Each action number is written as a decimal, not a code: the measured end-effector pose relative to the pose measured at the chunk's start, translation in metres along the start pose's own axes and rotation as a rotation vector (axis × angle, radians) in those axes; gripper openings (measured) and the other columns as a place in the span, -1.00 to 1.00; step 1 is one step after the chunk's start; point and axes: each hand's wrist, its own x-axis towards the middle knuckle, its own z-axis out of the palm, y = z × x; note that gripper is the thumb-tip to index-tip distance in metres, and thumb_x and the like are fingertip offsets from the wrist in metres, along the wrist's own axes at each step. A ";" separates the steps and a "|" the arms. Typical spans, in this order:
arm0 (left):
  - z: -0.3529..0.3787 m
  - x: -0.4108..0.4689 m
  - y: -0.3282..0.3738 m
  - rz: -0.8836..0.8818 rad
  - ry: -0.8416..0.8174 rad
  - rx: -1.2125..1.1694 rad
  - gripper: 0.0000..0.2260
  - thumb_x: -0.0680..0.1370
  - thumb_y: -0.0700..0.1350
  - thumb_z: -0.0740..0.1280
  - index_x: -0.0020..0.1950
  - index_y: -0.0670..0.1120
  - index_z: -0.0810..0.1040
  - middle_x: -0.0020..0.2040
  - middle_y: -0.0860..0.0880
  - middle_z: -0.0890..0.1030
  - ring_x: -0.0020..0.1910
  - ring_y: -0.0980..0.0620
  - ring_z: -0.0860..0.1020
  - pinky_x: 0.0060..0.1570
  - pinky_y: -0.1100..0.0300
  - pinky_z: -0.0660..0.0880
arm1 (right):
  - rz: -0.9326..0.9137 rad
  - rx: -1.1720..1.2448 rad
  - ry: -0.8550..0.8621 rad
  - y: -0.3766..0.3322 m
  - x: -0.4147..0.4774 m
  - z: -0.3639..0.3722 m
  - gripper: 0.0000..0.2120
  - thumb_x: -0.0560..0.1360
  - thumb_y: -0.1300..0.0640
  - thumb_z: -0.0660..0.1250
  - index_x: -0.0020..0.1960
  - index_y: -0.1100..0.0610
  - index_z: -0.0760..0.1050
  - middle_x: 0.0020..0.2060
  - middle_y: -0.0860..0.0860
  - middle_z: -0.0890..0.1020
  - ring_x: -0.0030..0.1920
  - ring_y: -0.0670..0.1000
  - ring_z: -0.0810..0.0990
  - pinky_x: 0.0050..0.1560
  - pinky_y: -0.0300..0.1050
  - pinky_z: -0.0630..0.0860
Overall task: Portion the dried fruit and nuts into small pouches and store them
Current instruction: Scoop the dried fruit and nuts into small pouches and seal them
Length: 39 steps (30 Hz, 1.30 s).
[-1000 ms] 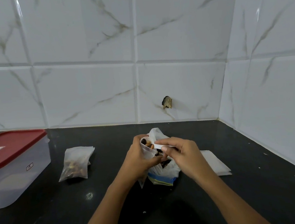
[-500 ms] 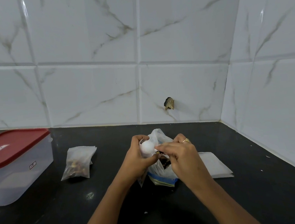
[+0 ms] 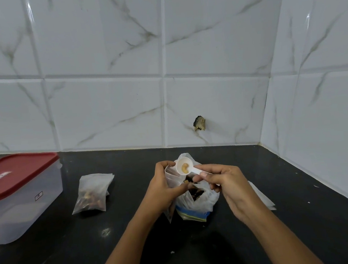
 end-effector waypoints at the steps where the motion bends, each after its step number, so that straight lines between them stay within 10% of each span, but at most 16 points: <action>1: 0.000 0.000 0.000 -0.002 0.002 0.000 -0.50 0.38 -0.10 0.49 0.17 0.07 0.28 0.08 0.20 0.42 0.13 0.16 0.42 0.07 0.29 0.43 | 0.016 0.024 -0.007 0.000 0.000 0.000 -0.72 0.50 0.36 0.25 -0.09 0.04 0.64 -0.33 -0.01 0.67 -0.38 -0.11 0.35 -0.36 -0.33 0.31; 5: 0.000 0.000 0.000 -0.001 -0.006 -0.023 -0.53 0.37 -0.13 0.50 0.10 0.11 0.29 0.09 0.14 0.45 0.12 0.13 0.46 0.12 0.22 0.47 | -0.087 -0.021 -0.031 0.001 -0.001 0.002 -0.72 0.52 0.32 0.24 -0.03 -0.01 0.62 -0.23 -0.03 0.68 -0.28 -0.15 0.51 -0.28 -0.40 0.42; 8: 0.001 -0.002 0.001 0.042 0.004 -0.044 -0.55 0.38 -0.16 0.49 0.08 0.08 0.31 0.03 0.17 0.46 0.01 0.21 0.50 -0.05 0.39 0.48 | -0.423 -0.619 -0.039 0.013 0.003 0.009 -0.71 0.52 0.27 0.27 0.07 -0.05 0.62 -0.05 -0.05 0.66 -0.10 -0.30 0.48 -0.14 -0.51 0.38; 15: -0.001 0.002 -0.009 0.039 0.012 -0.013 -0.58 0.41 -0.21 0.46 0.02 0.12 0.29 0.03 0.10 0.45 -0.08 0.13 0.53 -0.10 0.26 0.56 | -1.047 -1.055 0.151 0.025 0.013 0.015 -0.72 0.36 0.15 0.21 -0.15 0.15 0.69 -0.27 -0.05 0.70 -0.14 -0.10 0.34 -0.06 -0.26 0.34; 22: -0.001 0.001 -0.011 0.047 0.031 -0.019 -0.59 0.40 -0.22 0.47 0.01 0.12 0.32 0.03 0.12 0.47 -0.02 0.13 0.52 -0.03 0.24 0.53 | -0.933 -1.116 0.148 0.020 0.007 0.016 -0.65 0.38 0.12 0.11 -0.14 0.03 0.67 -0.27 -0.12 0.69 -0.23 -0.07 0.57 -0.18 -0.30 0.44; 34: 0.000 -0.002 -0.008 0.032 0.035 -0.069 -0.57 0.38 -0.21 0.49 0.06 0.09 0.33 0.04 0.11 0.47 -0.02 0.11 0.55 -0.08 0.24 0.58 | -1.005 -1.006 0.172 0.022 0.012 0.019 -0.68 0.36 0.16 0.16 -0.19 0.19 0.68 -0.25 0.00 0.70 -0.10 -0.12 0.41 -0.03 -0.23 0.42; 39: 0.000 -0.003 -0.007 0.026 0.058 -0.039 -0.58 0.39 -0.16 0.48 0.07 0.09 0.32 0.04 0.12 0.49 0.01 0.19 0.51 -0.15 0.39 0.51 | -0.699 -0.655 0.216 0.021 0.012 0.010 -0.72 0.37 0.43 0.32 -0.09 0.15 0.69 -0.26 -0.01 0.68 -0.13 -0.20 0.45 -0.07 -0.55 0.37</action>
